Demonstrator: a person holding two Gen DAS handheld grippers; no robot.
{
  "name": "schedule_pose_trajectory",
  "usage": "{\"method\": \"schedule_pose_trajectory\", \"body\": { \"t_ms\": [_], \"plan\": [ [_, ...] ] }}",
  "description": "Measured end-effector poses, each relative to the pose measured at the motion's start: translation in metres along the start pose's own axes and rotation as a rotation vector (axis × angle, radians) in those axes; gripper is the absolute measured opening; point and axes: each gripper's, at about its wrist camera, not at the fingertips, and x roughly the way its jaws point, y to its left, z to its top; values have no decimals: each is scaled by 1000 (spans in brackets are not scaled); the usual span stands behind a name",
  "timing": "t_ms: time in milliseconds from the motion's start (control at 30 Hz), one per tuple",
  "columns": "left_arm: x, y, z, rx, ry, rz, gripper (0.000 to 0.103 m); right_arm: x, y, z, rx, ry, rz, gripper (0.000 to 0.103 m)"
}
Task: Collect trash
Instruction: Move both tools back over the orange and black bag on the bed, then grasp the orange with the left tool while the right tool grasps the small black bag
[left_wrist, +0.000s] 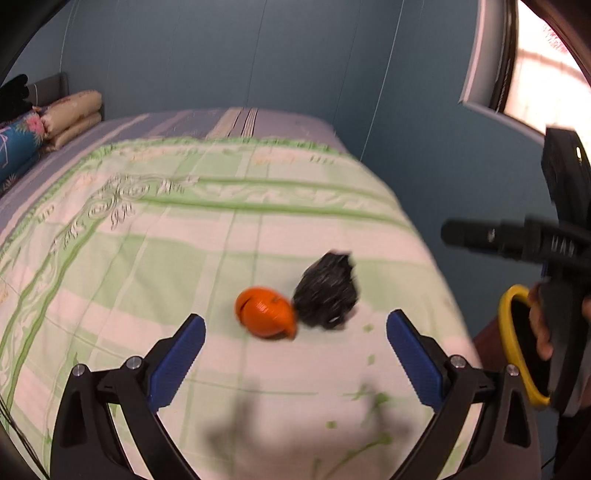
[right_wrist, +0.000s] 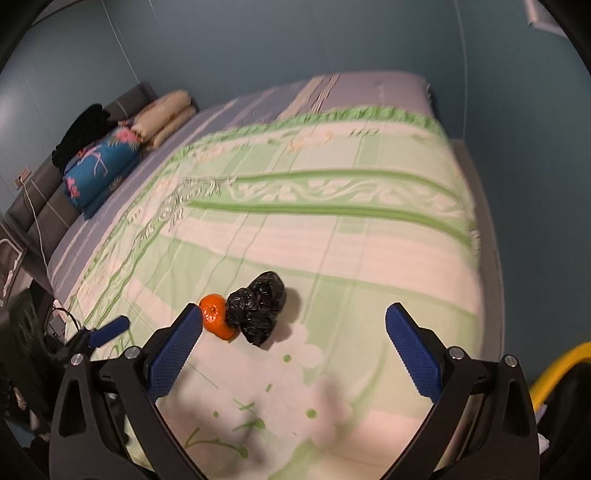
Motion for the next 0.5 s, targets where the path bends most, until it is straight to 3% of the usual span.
{"method": "schedule_pose_trajectory", "body": {
  "t_ms": [267, 500],
  "plan": [
    [47, 22, -8, 26, 106, -79, 95, 69, 5, 14, 63, 213, 133, 95],
    [77, 35, -5, 35, 161, -88, 95, 97, 8, 21, 93, 308, 170, 95]
  ]
}}
